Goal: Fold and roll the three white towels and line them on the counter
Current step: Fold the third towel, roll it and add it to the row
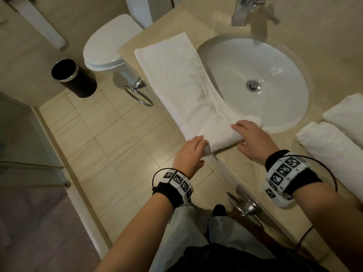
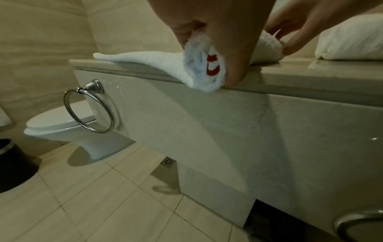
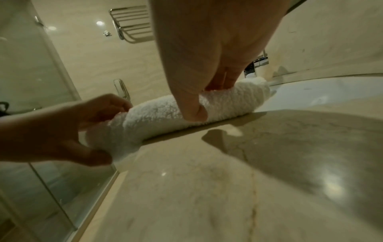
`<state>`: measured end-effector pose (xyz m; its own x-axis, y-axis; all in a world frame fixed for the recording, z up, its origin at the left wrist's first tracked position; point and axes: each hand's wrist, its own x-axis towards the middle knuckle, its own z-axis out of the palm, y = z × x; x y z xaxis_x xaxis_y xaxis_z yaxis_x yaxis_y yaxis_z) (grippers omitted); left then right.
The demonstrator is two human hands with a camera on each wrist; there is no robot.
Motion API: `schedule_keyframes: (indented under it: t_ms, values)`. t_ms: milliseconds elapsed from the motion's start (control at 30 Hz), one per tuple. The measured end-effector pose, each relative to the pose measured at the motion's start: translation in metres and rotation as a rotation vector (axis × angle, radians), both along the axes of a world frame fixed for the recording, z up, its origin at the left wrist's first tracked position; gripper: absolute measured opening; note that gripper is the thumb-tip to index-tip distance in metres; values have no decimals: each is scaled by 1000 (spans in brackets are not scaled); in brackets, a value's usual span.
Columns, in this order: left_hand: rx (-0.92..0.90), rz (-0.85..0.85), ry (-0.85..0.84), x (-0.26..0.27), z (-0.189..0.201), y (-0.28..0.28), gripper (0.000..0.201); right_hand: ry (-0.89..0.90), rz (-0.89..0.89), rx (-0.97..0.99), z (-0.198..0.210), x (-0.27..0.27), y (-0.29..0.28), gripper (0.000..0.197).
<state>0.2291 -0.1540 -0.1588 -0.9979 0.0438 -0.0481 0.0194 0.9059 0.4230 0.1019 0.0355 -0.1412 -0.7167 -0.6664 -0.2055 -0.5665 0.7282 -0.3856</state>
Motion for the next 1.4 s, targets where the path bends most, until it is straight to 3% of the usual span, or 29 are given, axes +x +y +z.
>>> schedule_keyframes:
  t_ms: [133,300,433,600,767,867,967,1067,1100,1167,1267,1400]
  values:
    - [-11,24,8,-2,-6,-1,70,73,5,21,-7,-4,-6,56]
    - [144,95,-84,-8,4,-8,55,135,38,29,-7,-10,-16,44]
    - [272,169,-113,-14,4,-20,50,-1,-106,44,3,-14,-20,36]
    - [396,266,-87,-18,5,-24,51,-87,-75,114,15,-33,-27,29]
    - [556,428,-123,-18,5,-26,59,-247,-63,72,14,-42,-22,47]
    - [649,468,-178,-12,0,-21,69,-302,-344,-142,7,-28,-7,68]
    - [783,593,-286,-11,-6,-17,85,-463,-714,-298,-1,-19,3,63]
    - [1006,873,-400,-13,-7,-17,99,-541,-801,-394,-2,-18,0,53]
    - [1079,967,-437,-13,-6,-18,97,-508,-849,-435,-2,-20,-3,48]
    - [1207,1055,-471,-11,-4,-20,74,-411,-974,-501,-2,-24,-7,40]
    - [1254,1009,-511,-7,1,-23,27,-199,-1112,-476,-4,-26,-8,30]
    - [1245,1004,-530,2,0,-26,29,-162,-1041,-439,-9,-19,-2,28]
